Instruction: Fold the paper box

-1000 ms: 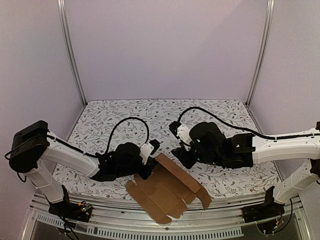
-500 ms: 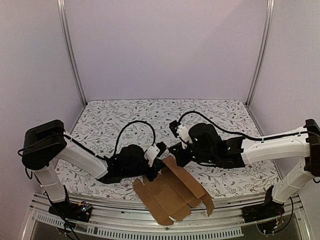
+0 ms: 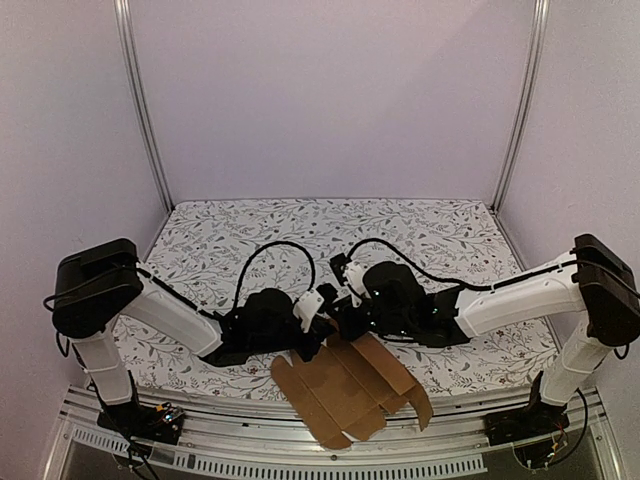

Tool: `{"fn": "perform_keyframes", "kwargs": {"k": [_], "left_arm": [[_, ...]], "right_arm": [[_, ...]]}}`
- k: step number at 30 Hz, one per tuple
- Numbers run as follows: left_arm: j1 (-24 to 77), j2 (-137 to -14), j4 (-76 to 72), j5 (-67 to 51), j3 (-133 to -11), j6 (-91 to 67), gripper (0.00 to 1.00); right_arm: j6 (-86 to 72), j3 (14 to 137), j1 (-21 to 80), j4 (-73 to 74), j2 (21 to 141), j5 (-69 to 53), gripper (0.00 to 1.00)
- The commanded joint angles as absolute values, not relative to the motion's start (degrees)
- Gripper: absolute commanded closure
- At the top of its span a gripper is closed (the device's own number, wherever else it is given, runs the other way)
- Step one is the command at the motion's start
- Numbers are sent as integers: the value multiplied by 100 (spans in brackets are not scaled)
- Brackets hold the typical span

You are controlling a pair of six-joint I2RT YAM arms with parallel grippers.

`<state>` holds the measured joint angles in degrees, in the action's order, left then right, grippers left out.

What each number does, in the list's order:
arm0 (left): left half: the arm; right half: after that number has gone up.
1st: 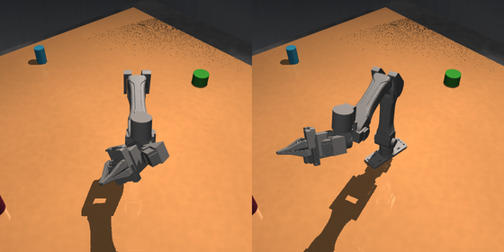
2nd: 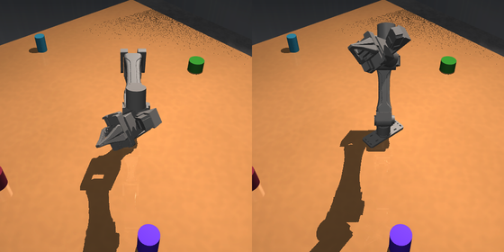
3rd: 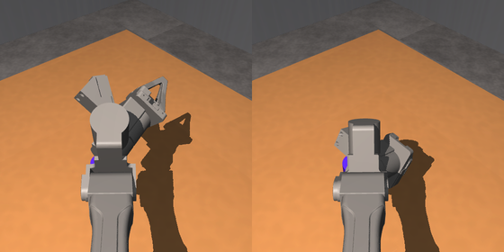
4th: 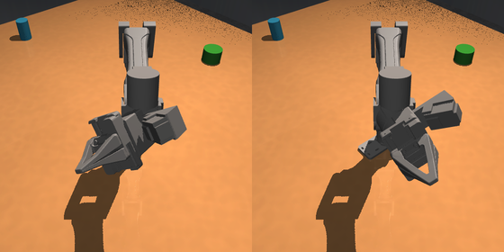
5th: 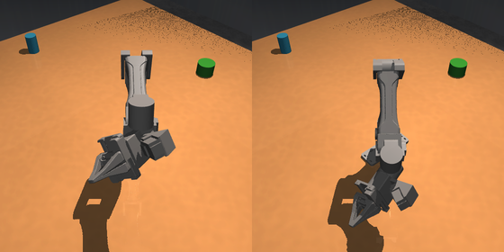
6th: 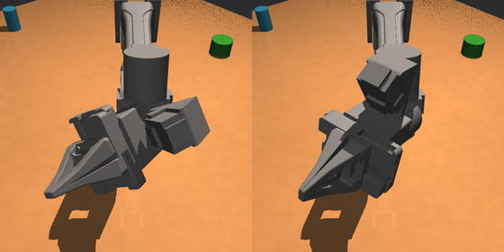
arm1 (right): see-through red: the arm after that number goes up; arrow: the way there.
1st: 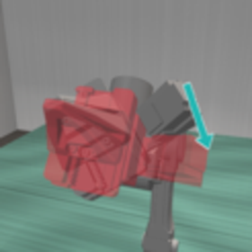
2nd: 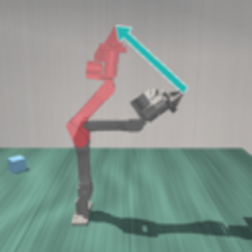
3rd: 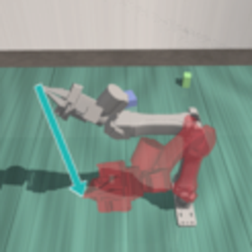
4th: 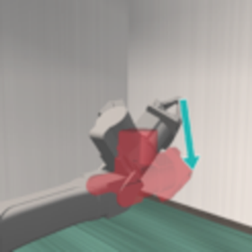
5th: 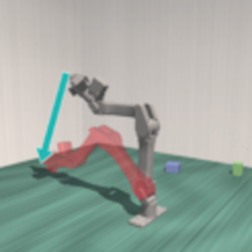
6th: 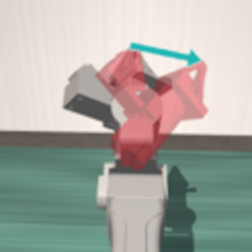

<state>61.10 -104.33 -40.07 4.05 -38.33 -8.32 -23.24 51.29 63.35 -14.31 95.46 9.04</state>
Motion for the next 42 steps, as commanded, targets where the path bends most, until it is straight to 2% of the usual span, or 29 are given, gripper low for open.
{"fn": "perform_keyframes", "kwargs": {"k": [1,4,17,25,27,34,42], "left_arm": [[6040,-10563,-4092,370,-3898,-876,100],[6038,-10601,-4166,374,-3868,-920,99],[6048,-10863,-4622,292,-3745,-1166,85],[6048,-10965,-4718,304,-3745,-1195,82],[6047,-10987,-4713,292,-3782,-1195,84],[6047,-11065,-4684,266,-3858,-1198,100],[6051,-11030,-4681,257,-3859,-1204,100]], "right_arm": [[-2566,4874,6311,-1809,9752,935,100],[-2624,4764,6312,-1903,9820,917,100],[-2730,4491,6324,-2049,10052,878,100],[-2793,4433,6353,-2048,10072,870,100],[-2795,4438,6359,-2054,10071,870,100],[-2820,4438,6370,-2046,10042,870,100],[-2877,4435,6370,-2047,9981,900,100]]}}
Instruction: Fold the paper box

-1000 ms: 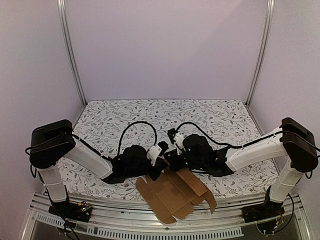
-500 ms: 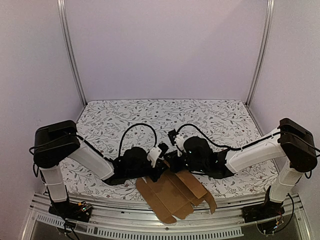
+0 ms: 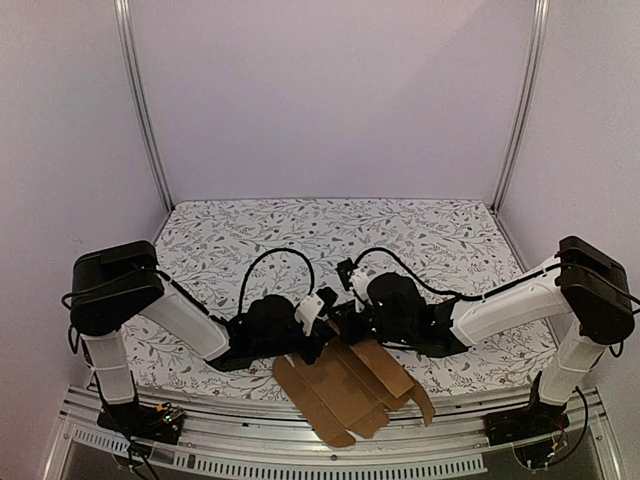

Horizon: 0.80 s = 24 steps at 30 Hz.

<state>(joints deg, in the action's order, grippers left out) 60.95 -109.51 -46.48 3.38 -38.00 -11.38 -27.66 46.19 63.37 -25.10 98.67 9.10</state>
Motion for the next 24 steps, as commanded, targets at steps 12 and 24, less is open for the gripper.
{"fn": "perform_keyframes", "kwargs": {"k": [12,24], "left_arm": [[6051,-10750,-3917,1049,-3893,-1347,100],[5952,-10198,-2304,1262,-4298,-2164,100]], "right_arm": [[-2782,4463,6350,-1395,9035,1441,75],[-2175,4409,6195,174,7713,2072,43]]}}
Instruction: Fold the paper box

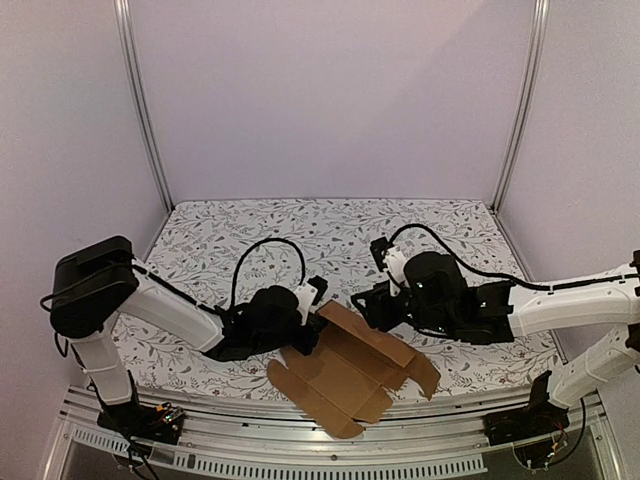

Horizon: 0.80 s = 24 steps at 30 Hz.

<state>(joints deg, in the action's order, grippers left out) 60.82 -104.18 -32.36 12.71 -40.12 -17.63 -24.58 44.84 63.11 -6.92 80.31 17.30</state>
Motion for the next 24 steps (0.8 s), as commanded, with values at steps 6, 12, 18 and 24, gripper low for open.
{"fn": "perform_keyframes", "kwargs": {"k": [6,12,18,24], "left_arm": [[5917,-9938,-1404,1246,-4549,-2478,100],[5906,-9666,-330,1509,-4717,-3295,100],[5897,-9388,839,1571,-4983,-4039,100],[5911,-9316,1249,1337,-5101,-4408,100]], "right_arm": [[-2226,4313,6065,747,7163,2241,25],[-2235,4342,6052,1383,6539,1978,25],[-2381,4476,6054,1727,6063,1516,49],[-2613,4610,6048,1756,6198,1328,100]]}}
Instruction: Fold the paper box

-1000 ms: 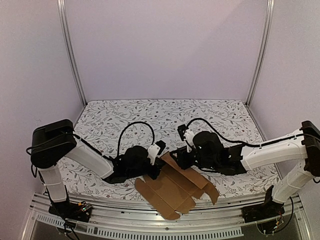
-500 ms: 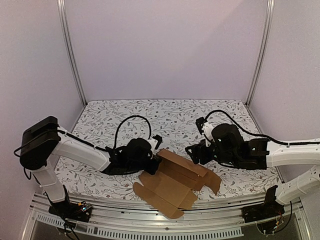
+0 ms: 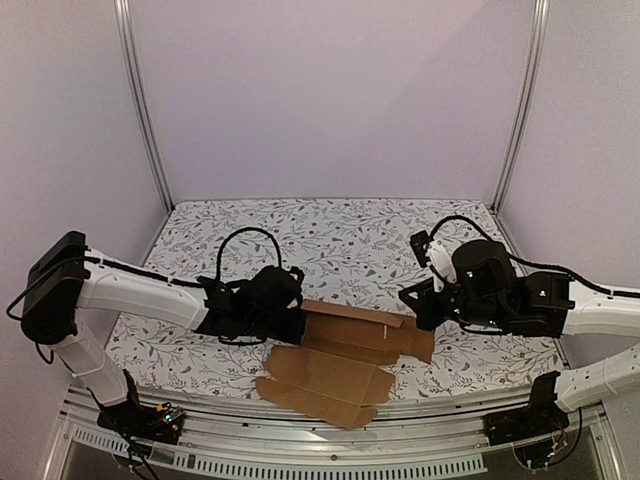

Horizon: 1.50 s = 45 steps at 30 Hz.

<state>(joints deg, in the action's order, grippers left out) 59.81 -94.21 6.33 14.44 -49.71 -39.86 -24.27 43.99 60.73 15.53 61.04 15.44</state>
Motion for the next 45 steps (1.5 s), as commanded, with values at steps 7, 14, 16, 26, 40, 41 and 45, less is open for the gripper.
{"fn": "perform_keyframes", "kwargs": {"k": [7,14,16,26,40,41,45], "left_arm": [[5911,-9242,1451,1290,-5091,-4526,100],[5910,-9237,1453,1249,-5100,-4551,100],[5916,-9237,1446,1263,-5085,-4560,100],[5907,-9242,1444,1265,-5094,-4526,100],[5899,-9225,1477,1263,-5142,-4518,100],[5902,-9219,1472,1255,-5142,-4513,100],[5906,-9203,1456,1210,-5143,-4514,100]], "right_arm": [[-2796,4674,6052,1831,6656,1490,100],[-2860,4663,6051,1771,7071,1118,100],[-2882,4623,6053,1735,7124,1083,100],[-3109,4435,6060,1616,7240,1063,100],[-3497,4082,6130,967,7437,956,100],[-3546,4067,6139,880,7471,950,100],[-3693,4069,6152,500,7592,888,100]]}}
